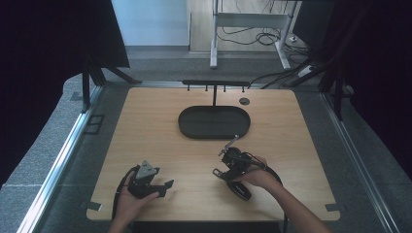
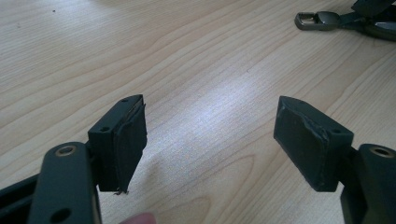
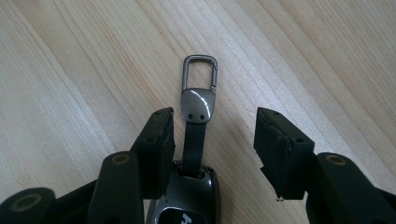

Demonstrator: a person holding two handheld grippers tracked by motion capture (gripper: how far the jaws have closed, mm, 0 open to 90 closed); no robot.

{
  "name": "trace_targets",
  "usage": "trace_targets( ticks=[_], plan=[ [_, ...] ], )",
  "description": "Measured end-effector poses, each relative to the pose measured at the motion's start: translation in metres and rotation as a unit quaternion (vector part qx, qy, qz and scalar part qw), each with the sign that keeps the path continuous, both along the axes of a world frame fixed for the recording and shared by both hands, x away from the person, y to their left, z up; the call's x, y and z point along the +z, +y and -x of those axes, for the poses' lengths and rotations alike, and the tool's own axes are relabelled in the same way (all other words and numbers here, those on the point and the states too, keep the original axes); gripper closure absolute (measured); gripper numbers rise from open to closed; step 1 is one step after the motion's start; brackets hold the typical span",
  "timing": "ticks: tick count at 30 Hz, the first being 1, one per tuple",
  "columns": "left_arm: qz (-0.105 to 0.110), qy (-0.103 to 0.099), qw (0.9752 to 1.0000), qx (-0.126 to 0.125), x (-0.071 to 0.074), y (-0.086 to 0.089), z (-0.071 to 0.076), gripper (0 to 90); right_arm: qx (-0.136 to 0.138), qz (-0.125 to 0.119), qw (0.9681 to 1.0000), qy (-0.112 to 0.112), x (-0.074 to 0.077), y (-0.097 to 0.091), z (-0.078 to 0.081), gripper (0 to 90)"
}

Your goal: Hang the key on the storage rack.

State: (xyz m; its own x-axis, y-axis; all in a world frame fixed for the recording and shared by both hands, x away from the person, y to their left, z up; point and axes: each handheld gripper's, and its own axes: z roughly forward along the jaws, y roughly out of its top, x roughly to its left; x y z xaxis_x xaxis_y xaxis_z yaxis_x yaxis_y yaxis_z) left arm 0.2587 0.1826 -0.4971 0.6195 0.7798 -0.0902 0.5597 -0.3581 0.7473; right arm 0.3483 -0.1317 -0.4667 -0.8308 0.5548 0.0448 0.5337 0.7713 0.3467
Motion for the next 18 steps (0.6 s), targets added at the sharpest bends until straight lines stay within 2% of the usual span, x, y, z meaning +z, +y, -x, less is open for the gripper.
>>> trace_targets(
  ticks=[13, 18],
  plan=[
    [-0.002, 0.005, 1.0, -0.003, -0.001, -0.001, -0.001, 25.9, 0.007, 0.027, 0.9994, 0.021, -0.009, 0.006, -0.001, 48.2],
    [-0.002, 0.004, 1.0, -0.002, -0.001, 0.0, -0.001, 25.9, 0.014, 0.037, 0.9989, 0.027, -0.012, 0.009, -0.002, 50.8]
  ],
)
